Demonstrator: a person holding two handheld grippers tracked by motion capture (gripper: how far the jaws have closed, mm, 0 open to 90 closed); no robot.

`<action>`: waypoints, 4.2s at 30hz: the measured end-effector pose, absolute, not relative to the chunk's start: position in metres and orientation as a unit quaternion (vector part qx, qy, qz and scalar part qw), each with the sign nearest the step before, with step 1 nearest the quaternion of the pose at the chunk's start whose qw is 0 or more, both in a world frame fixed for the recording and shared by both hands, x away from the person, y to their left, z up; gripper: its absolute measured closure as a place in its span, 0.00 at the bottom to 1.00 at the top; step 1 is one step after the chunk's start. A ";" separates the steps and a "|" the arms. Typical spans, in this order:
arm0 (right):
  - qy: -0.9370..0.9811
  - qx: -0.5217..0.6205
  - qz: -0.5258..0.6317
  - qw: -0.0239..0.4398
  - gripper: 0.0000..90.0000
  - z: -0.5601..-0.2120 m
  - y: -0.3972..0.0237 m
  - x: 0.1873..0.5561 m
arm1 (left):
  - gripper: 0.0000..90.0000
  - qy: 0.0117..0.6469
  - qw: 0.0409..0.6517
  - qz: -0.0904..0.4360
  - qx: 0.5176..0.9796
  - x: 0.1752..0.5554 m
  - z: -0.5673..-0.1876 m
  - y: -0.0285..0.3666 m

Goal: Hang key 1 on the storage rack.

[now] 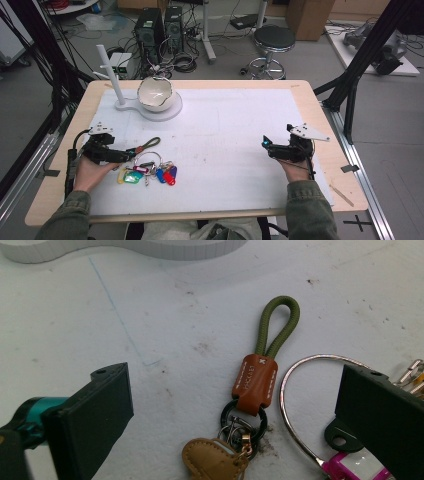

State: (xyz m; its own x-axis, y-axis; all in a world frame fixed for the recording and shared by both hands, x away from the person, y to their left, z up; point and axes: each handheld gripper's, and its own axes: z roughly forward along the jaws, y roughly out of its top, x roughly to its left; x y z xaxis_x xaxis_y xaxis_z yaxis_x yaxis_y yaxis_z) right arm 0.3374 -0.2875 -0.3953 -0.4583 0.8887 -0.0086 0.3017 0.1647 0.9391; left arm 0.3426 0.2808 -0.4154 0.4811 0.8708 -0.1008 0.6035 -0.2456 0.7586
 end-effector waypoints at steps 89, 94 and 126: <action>0.700 0.422 0.487 0.307 0.01 -0.394 -0.288 0.332 | 0.83 0.507 0.404 0.150 0.746 0.351 -0.376 0.305; 0.701 0.422 0.487 0.307 0.01 -0.394 -0.288 0.332 | 0.83 0.514 0.407 0.154 0.739 0.352 -0.370 0.310; 0.700 0.420 0.488 0.310 0.01 -0.393 -0.287 0.329 | 0.83 0.564 0.402 0.200 0.693 0.369 -0.333 0.342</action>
